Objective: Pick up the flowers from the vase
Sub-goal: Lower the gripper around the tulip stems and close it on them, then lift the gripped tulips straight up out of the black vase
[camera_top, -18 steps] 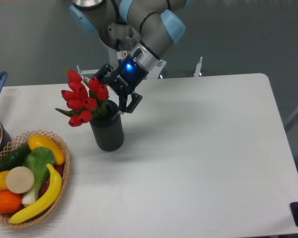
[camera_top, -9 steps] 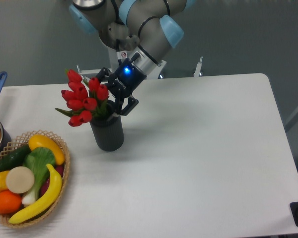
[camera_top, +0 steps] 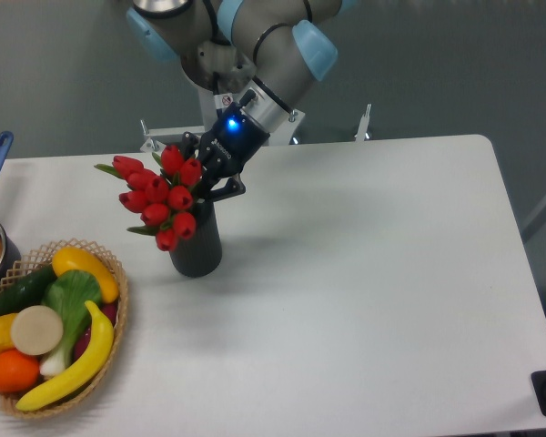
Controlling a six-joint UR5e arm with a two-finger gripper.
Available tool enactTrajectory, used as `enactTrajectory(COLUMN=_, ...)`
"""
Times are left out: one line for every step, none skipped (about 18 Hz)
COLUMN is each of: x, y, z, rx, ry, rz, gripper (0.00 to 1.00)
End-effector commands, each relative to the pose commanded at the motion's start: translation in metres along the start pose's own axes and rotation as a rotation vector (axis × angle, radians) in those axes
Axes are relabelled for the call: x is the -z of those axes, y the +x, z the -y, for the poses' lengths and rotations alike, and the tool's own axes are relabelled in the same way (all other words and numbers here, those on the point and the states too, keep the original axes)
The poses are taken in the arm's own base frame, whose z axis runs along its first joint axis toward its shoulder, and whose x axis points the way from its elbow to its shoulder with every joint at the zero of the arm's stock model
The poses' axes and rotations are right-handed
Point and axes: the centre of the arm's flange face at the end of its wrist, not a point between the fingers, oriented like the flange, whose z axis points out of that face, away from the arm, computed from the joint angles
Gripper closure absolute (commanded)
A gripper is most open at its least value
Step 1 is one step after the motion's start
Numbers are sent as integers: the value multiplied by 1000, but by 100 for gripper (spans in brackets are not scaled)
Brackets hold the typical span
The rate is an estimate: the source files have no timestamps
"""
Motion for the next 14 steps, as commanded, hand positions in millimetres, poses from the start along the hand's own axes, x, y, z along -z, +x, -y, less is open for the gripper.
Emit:
enactTrajectory(x=1, y=0, z=1, rx=10, ry=0, rz=3, gripper=98)
enactTrajectory(x=2, y=0, z=2, rx=28, ry=2, rz=4, gripper=98)
enactTrajectory(x=5, y=-2, z=7, rx=50, ry=3, rz=11, gripper=98)
enactTrajectory(x=6, y=-3, z=11, rx=61, ry=7, rz=15, gripper=97)
enactTrajectory(x=8, y=-4, z=14, rx=76, ry=8, rz=19, gripper=97)
enactTrajectory(x=11, y=-7, z=19, rx=84, ry=13, rz=24, gripper=97)
enactTrajectory(x=13, y=-8, z=23, rx=93, ry=18, rz=28, gripper=97)
enactTrajectory(x=16, y=-10, z=28, rx=99, ry=21, rz=36, gripper=97)
enactTrajectory(x=18, y=-11, z=31, rx=98, ry=25, rz=39, gripper=97)
enactTrajectory(x=20, y=-11, z=33, rx=100, ry=25, rz=42, gripper=97)
enactTrajectory(x=24, y=-12, z=38, rx=92, ry=31, rz=49, gripper=97)
enactTrajectory(x=27, y=-12, z=43, rx=86, ry=38, rz=53, gripper=97)
enactTrajectory(x=30, y=-11, z=47, rx=91, ry=48, rz=57, gripper=97)
enactTrajectory(x=32, y=-11, z=51, rx=101, ry=57, rz=60, gripper=97)
